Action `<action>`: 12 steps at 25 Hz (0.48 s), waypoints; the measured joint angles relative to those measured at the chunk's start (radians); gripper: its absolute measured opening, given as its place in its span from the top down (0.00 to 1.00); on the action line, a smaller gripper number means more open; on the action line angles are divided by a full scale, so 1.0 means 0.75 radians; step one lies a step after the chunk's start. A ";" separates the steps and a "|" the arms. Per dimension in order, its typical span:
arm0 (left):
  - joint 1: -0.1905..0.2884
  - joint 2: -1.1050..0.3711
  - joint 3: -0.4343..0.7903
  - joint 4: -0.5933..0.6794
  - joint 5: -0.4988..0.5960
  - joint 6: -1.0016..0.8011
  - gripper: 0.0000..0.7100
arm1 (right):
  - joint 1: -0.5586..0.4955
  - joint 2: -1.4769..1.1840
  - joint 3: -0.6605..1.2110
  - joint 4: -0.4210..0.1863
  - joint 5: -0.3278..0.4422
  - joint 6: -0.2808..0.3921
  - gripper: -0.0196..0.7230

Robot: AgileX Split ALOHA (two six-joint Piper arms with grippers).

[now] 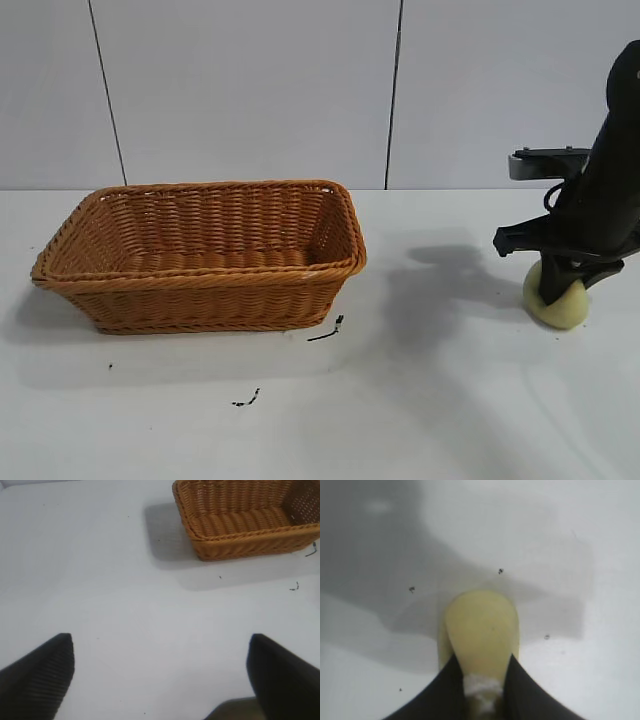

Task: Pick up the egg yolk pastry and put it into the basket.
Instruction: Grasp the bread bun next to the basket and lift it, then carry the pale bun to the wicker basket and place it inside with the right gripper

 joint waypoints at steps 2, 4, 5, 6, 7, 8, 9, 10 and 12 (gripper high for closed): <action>0.000 0.000 0.000 0.000 0.000 0.000 0.02 | 0.000 -0.072 0.001 -0.013 0.008 0.000 0.89; 0.000 0.000 0.000 0.000 0.000 0.000 0.02 | 0.000 -0.157 -0.004 -0.013 0.020 0.000 0.89; 0.000 0.000 0.000 0.000 0.000 0.000 0.02 | 0.000 -0.199 -0.019 -0.013 0.043 -0.009 0.89; 0.000 0.000 0.000 0.000 0.000 0.000 0.02 | 0.000 -0.232 -0.041 -0.013 0.081 -0.009 0.89; 0.000 0.000 0.000 0.000 0.000 0.000 0.02 | 0.000 -0.252 -0.079 -0.013 0.130 -0.009 0.89; 0.000 0.000 0.000 0.000 0.000 0.000 0.02 | 0.000 -0.266 -0.126 -0.013 0.188 -0.009 0.89; 0.000 0.000 0.000 0.000 0.000 0.000 0.02 | 0.000 -0.272 -0.171 -0.020 0.240 -0.009 0.89; 0.000 0.000 0.000 0.000 0.000 0.000 0.02 | 0.000 -0.272 -0.225 -0.013 0.300 -0.009 0.89; 0.000 0.000 0.000 0.000 0.000 0.000 0.02 | 0.000 -0.268 -0.331 -0.013 0.396 -0.009 0.89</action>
